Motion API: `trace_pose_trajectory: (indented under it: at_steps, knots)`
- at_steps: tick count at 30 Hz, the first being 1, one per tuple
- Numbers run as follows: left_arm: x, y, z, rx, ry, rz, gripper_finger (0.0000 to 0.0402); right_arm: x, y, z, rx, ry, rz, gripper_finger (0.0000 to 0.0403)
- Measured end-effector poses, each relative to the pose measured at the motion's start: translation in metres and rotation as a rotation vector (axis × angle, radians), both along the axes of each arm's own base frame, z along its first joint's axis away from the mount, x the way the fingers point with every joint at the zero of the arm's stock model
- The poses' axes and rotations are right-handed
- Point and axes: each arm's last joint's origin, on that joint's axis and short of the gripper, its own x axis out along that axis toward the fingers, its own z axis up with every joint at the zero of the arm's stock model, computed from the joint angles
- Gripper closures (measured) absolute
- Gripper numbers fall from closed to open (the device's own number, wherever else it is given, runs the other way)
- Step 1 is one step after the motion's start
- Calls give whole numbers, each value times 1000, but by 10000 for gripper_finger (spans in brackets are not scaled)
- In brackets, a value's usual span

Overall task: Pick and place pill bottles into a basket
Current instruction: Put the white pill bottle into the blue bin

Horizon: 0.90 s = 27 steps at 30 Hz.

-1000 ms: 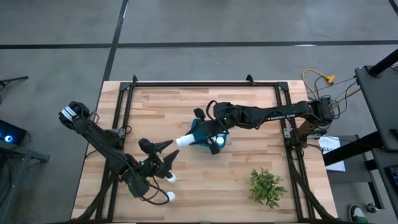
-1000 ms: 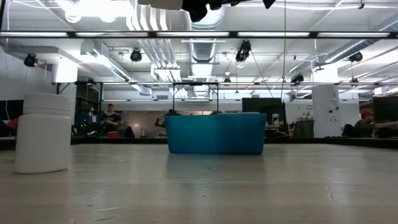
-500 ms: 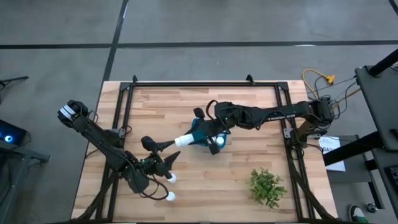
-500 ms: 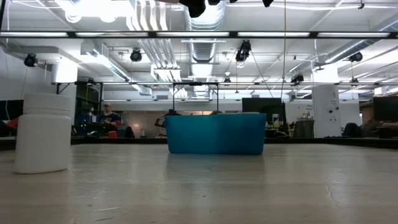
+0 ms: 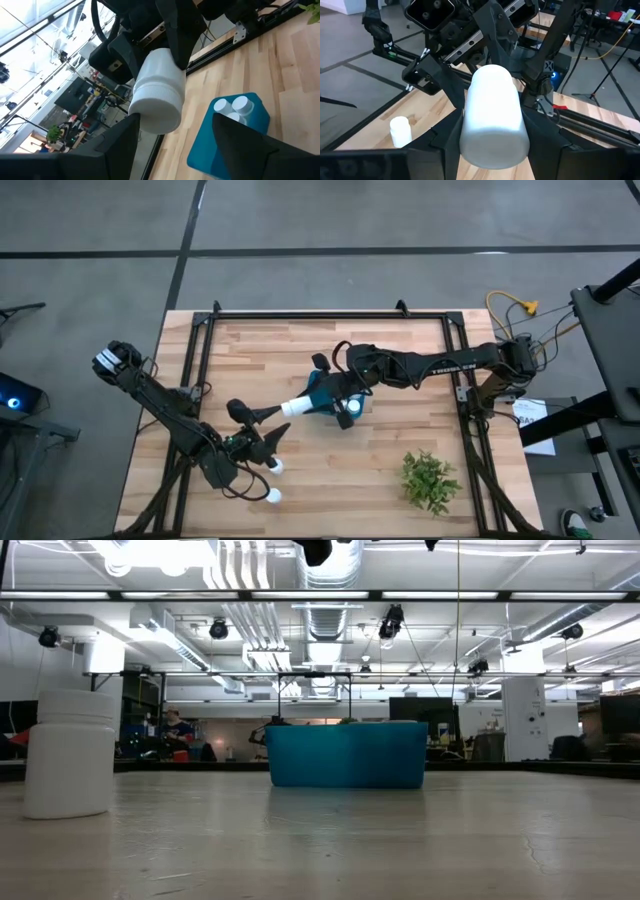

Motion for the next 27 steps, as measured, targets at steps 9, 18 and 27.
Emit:
trace_pose_trajectory:
  at_steps: [9,18,27]
  knots:
    - [-1,0,0,12,0,16,167,0,0,-2,-3,19,-14,241]
    - [-1,0,0,24,-4,40,167,0,-1,-6,-26,51,-37,241]
    - [0,-1,-1,-1,-4,-6,167,0,0,-6,-34,44,-33,241]
